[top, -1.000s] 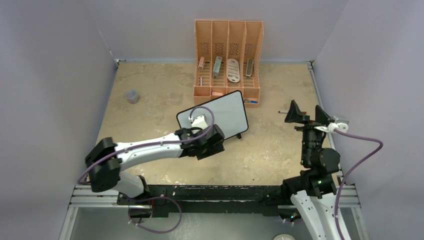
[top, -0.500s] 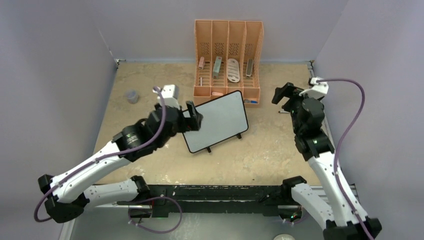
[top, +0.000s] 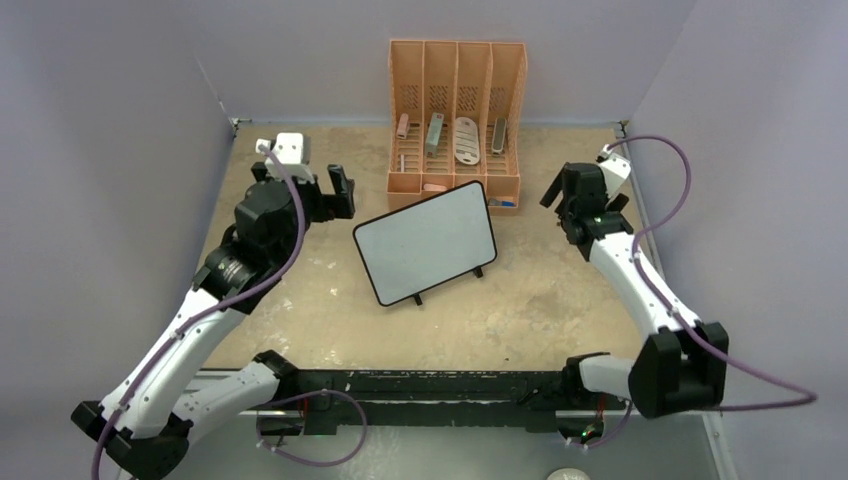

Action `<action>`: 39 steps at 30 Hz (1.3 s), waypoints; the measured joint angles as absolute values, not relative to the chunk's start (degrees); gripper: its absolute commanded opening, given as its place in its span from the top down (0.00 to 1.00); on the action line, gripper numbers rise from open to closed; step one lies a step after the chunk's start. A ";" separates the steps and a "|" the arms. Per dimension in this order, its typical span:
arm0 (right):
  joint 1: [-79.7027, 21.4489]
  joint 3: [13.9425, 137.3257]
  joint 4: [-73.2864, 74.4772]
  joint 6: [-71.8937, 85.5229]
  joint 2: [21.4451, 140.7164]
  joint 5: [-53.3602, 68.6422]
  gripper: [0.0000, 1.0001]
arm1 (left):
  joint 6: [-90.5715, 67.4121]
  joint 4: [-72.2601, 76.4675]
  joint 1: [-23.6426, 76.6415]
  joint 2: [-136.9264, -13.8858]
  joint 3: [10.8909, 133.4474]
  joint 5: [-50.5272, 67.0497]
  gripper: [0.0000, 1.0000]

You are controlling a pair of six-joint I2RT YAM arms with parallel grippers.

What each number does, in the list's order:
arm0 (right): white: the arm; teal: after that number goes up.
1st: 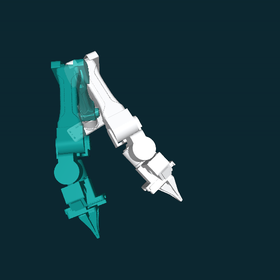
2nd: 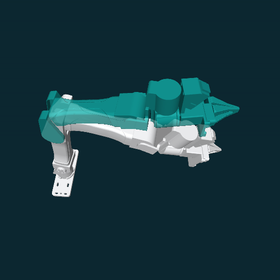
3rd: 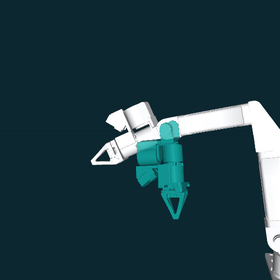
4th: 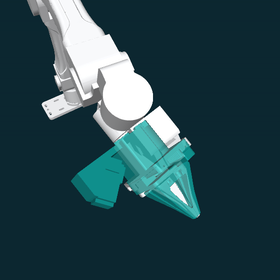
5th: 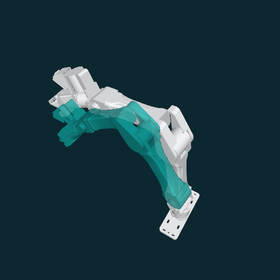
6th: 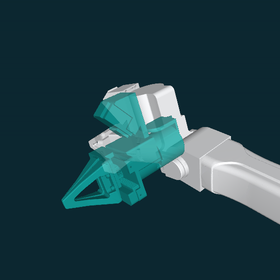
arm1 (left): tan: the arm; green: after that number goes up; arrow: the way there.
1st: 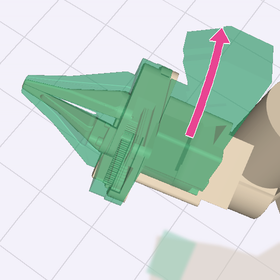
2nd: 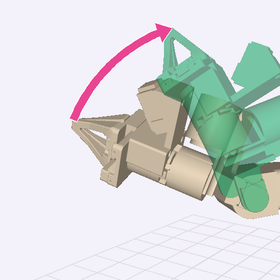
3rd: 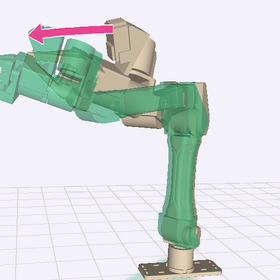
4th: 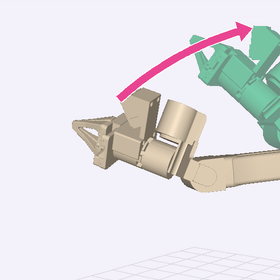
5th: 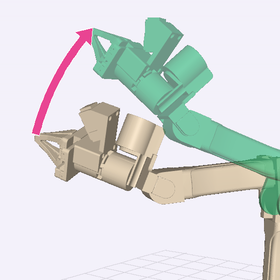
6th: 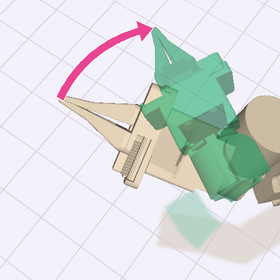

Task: Write a sentence on the whiteboard
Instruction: Open the whiteboard marker at the center of the board.

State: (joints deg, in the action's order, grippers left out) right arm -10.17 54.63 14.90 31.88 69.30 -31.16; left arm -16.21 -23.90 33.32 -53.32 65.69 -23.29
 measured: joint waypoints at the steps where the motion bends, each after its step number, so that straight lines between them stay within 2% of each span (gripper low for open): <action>1: -9.50 55.31 15.18 32.64 71.33 -31.51 0.04 | -15.44 -23.00 32.91 -52.25 64.58 -23.18 0.00; 5: -6.09 58.08 16.10 36.14 79.99 -32.05 0.12 | -13.08 -19.88 31.90 -47.79 58.65 -23.31 0.00; 12: -1.30 62.61 18.04 42.15 92.47 -31.97 0.27 | -11.73 -17.74 31.51 -47.66 56.51 -23.83 0.00; 22: 1.21 70.98 20.56 48.29 105.60 -32.01 0.38 | -11.29 -16.67 31.48 -46.72 56.31 -23.79 0.00; 32: 2.07 72.55 21.89 52.12 111.00 -31.81 0.48 | -11.29 -15.88 31.46 -46.26 55.42 -23.31 0.00; 39: 2.26 72.88 21.26 53.17 111.37 -30.72 0.66 | -11.29 -15.81 31.46 -45.95 55.40 -23.09 0.00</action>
